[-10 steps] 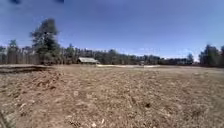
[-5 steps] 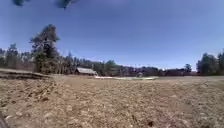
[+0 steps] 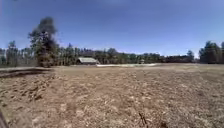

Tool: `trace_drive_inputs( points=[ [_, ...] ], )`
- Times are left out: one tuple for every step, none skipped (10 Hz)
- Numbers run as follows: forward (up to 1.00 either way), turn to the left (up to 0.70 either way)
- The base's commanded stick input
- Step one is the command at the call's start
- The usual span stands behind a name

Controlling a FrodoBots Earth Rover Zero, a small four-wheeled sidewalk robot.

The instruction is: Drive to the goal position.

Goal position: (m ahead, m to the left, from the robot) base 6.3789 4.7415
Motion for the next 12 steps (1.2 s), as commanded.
trace_drive_inputs(
  points=[
    [0.70, 0.00],
    [0.70, 0.00],
    [0.70, 0.00],
    [0.70, 0.00],
    [0.70, 0.00],
    [0.70, 0.00],
    [0.70, 0.00],
    [0.70, 0.00],
    [0.70, 0.00],
    [0.70, 0.00],
    [0.70, 0.00],
    [0.70, 0.00]
  ],
)
